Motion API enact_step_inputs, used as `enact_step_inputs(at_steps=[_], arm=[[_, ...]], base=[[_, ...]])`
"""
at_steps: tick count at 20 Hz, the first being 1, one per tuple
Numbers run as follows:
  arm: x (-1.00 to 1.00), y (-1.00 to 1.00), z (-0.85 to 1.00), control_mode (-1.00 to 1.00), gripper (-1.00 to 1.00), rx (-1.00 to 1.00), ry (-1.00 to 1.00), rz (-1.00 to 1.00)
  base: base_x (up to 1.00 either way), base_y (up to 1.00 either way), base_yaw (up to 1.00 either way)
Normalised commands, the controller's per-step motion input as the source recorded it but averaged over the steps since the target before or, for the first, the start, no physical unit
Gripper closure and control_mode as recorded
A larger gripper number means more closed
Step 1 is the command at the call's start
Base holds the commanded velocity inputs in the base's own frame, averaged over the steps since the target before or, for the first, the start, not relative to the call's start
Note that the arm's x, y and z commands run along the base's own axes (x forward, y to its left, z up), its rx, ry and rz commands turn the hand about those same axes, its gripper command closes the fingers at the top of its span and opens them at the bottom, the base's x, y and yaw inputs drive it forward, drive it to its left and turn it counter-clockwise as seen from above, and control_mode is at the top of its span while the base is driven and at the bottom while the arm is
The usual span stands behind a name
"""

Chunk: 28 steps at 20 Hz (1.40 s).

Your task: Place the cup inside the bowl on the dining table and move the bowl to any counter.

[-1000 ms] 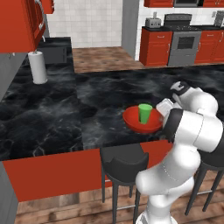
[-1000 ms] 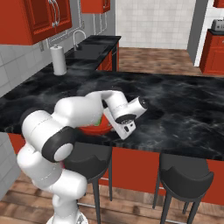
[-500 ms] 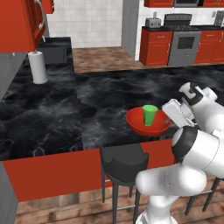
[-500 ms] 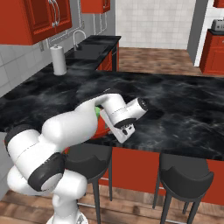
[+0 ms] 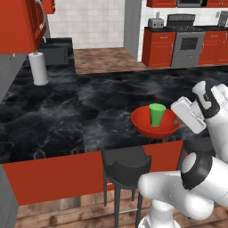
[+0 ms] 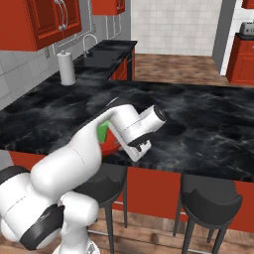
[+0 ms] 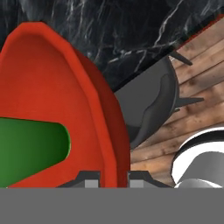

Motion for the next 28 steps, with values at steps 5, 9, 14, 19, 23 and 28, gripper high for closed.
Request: enact_step_inputs(at_steps=[5, 9, 14, 19, 23, 28], arm=[[-0.34, 0.00, 0.24, -1.00, 1.00, 0.00, 0.00, 0.00], [-0.24, 0.00, 0.01, -1.00, 1.00, 0.00, 0.00, 0.00], [0.00, 0.00, 0.00, -1.00, 1.00, 0.00, 0.00, 0.00], [0.00, 0.00, 0.00, -1.00, 1.00, 0.00, 0.00, 0.00], [0.00, 0.00, 0.00, -1.00, 1.00, 0.00, 0.00, 0.00], [0.00, 0.00, 0.00, -1.00, 1.00, 0.00, 0.00, 0.00]], base=[[0.00, 0.00, 0.00], [0.00, 0.00, 0.00], [0.00, 0.00, 0.00], [0.00, 0.00, 0.00], [0.00, 0.00, 0.00], [0.00, 0.00, 0.00]])
